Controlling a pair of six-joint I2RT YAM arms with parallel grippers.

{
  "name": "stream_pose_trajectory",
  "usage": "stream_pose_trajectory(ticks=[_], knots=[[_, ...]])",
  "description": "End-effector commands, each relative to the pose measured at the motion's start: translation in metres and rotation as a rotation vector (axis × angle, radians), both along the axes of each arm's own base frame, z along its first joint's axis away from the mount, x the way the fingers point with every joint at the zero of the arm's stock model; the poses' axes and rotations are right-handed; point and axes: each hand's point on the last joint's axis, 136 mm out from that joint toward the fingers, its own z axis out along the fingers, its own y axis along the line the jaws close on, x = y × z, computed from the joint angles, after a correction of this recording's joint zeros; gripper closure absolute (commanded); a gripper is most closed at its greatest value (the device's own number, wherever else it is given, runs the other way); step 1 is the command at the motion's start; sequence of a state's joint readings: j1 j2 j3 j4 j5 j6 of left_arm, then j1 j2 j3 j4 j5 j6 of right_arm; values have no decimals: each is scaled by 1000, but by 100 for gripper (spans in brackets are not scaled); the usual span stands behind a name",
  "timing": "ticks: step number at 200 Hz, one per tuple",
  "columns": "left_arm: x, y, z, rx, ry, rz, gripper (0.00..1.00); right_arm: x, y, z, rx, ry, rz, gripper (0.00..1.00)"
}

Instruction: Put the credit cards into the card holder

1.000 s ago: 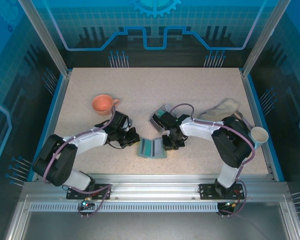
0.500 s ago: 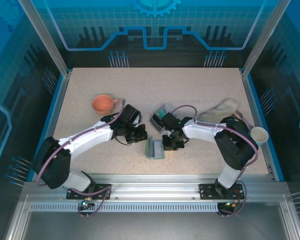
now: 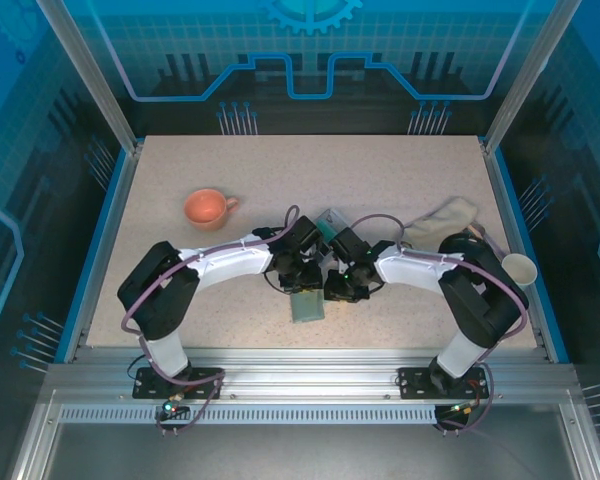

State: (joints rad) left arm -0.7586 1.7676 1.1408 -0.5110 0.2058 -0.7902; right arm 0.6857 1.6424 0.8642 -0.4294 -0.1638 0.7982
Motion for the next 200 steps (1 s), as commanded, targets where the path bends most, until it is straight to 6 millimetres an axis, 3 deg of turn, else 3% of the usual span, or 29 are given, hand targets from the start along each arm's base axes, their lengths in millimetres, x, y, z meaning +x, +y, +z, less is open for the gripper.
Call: stream_pose_trajectory(ticks=[1,76,158,200], knots=[[-2,-4,7,-32,-7,6,74,-1,-14,5,-35,-9,-25,71],[-4,0,10,-42,-27,17,70,1,-13,32,15,-58,-11,70],[-3,0,8,-37,-25,14,71,0,-14,31,22,-44,6,84],[-3,-1,14,-46,-41,11,71,-2,-8,33,56,-41,22,99]])
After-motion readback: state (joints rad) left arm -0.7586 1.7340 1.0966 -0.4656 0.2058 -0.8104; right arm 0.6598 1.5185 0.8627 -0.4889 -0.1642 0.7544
